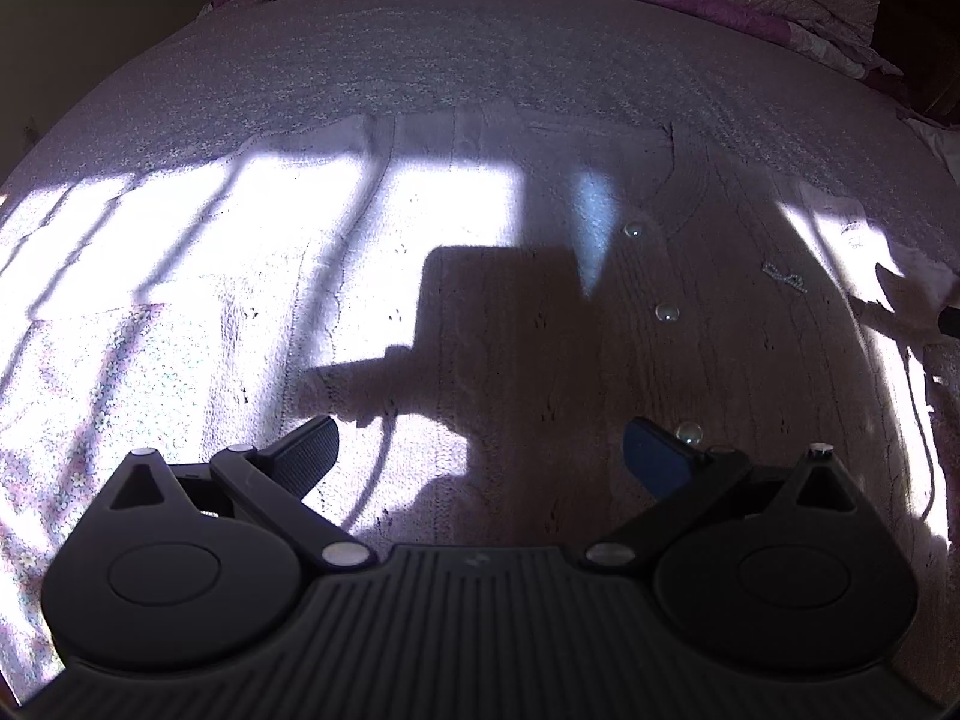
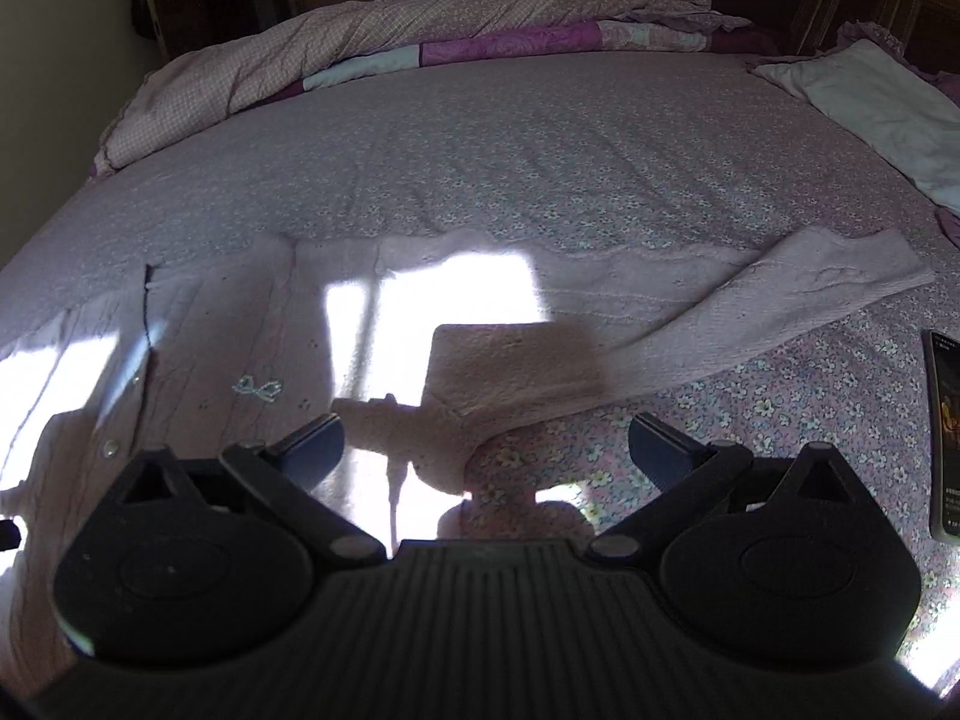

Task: Fold small clothes
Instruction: 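Move the right gripper to a cardigan sleeve cuff and close on it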

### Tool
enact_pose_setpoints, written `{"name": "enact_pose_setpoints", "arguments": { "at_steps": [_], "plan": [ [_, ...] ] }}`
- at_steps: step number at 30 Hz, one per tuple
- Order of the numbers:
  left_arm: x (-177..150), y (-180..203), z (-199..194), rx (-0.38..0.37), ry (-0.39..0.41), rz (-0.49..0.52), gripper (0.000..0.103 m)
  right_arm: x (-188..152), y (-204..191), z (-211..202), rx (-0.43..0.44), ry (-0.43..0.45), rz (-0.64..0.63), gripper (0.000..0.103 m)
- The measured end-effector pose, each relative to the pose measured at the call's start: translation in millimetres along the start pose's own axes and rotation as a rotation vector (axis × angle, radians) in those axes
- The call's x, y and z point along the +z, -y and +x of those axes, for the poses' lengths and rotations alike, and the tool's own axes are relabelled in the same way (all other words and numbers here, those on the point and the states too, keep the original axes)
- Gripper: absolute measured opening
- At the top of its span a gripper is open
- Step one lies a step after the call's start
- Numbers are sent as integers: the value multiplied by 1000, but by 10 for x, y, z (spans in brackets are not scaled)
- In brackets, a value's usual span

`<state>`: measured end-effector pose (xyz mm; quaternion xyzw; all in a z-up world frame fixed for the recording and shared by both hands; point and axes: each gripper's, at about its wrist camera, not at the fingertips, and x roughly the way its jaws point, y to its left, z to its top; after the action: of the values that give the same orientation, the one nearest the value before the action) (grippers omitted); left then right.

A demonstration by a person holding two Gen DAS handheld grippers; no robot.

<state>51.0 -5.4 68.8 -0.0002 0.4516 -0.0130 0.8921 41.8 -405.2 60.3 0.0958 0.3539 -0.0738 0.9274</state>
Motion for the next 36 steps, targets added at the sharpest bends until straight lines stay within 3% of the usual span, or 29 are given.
{"name": "enact_pose_setpoints", "arguments": {
  "at_steps": [15, 22, 26, 27, 28, 29, 30, 31, 33, 36],
  "plan": [
    [170, 68, 165, 57, -15, -25, 103, 500, 1030, 635, -217, 50, 129, 103],
    [224, 9, 258, 88, -22, -29, 103, 638, 1313, 949, -316, 2, 135, 99],
    [217, -45, 275, 107, -26, -26, 103, 621, 1473, 1111, -307, -31, 177, 97],
    [209, -54, 274, 109, -25, -26, 103, 609, 1499, 1107, -297, -13, 192, 93],
    [207, -9, 240, 112, -26, -26, 103, 604, 1505, 1102, -293, -2, 197, 79],
    [206, -10, 237, 115, -25, -25, 103, 600, 1494, 1092, -289, 10, 195, 72],
    [205, -13, 233, 118, -24, -24, 103, 605, 1481, 1086, -288, 18, 192, 58],
    [205, -15, 230, 119, -23, -23, 103, 624, 1462, 1080, -278, 21, 185, 36],
    [198, -21, 210, 121, -20, -22, 103, 649, 1423, 1046, -267, 31, 166, 15],
    [184, -41, 178, 122, -14, -22, 103, 684, 1317, 883, -260, 94, 127, 13]
  ]
}}
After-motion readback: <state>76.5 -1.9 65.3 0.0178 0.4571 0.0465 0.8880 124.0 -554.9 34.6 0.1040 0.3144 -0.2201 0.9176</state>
